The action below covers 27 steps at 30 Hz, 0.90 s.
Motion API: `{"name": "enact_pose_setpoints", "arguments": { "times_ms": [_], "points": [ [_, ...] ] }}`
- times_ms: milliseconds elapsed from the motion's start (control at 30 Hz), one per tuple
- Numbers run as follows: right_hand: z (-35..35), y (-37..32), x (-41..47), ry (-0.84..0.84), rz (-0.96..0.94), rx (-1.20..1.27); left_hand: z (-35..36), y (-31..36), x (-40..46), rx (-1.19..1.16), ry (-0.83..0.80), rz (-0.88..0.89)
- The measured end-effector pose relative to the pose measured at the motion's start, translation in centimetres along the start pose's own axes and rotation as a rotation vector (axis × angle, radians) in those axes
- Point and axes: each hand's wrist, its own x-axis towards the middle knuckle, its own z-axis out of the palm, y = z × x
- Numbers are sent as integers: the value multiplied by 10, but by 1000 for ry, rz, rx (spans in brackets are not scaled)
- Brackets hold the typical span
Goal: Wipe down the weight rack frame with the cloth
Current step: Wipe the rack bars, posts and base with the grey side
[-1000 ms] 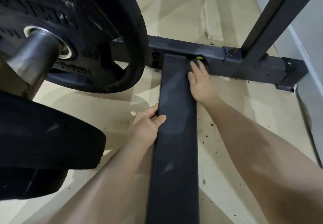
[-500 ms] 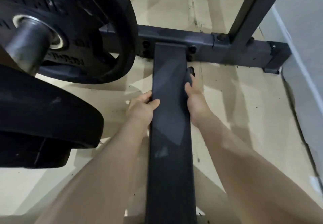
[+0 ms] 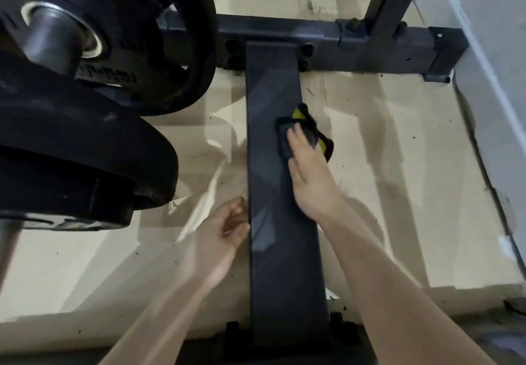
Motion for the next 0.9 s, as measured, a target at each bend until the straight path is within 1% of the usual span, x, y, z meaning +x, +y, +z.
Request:
{"name": "enact_pose_setpoints", "arguments": {
  "times_ms": [67,100,167,267,333,400,467,533,600,667,700,767,833,900],
  "points": [
    [-2,6,-11,-57,-132,-203,-2,1,-2,-57,-54,-34],
    [-3,7,-4,-67,-178,-240,-3,2,-1,-78,-59,-49],
    [-8,2,25,-100,-194,-231,-5,3,0,-103,-63,-68],
    [-8,-8,53,-118,-125,-243,-7,6,0,-134,-67,-106],
    [-8,-15,37,-131,-187,-255,-6,12,0,-127,-77,-112],
    [-2,-26,1,-145,-319,-186,-5,16,-1,-128,-66,-124],
    [1,-26,-11,-192,-370,-114,-3,13,-3,-126,-41,-140],
    [3,-22,12,-196,-412,-155,1,5,-4,-47,-10,-128],
    [4,-22,38,-158,-400,-335,5,-1,-6,5,7,-122],
    [9,-23,45,-161,-267,-524,5,-6,-13,52,-13,-127],
    [11,-25,38,-157,-212,-562,3,-8,-18,97,-37,-115],
    [19,-29,4,-174,-188,-574,-6,-8,-25,191,-117,-87],
    [24,-32,-39,-180,-269,-535,-14,-7,-30,196,-146,-64],
    [20,-32,-68,-262,-376,-482,-16,-1,-33,278,-145,-46]
  ]
}}
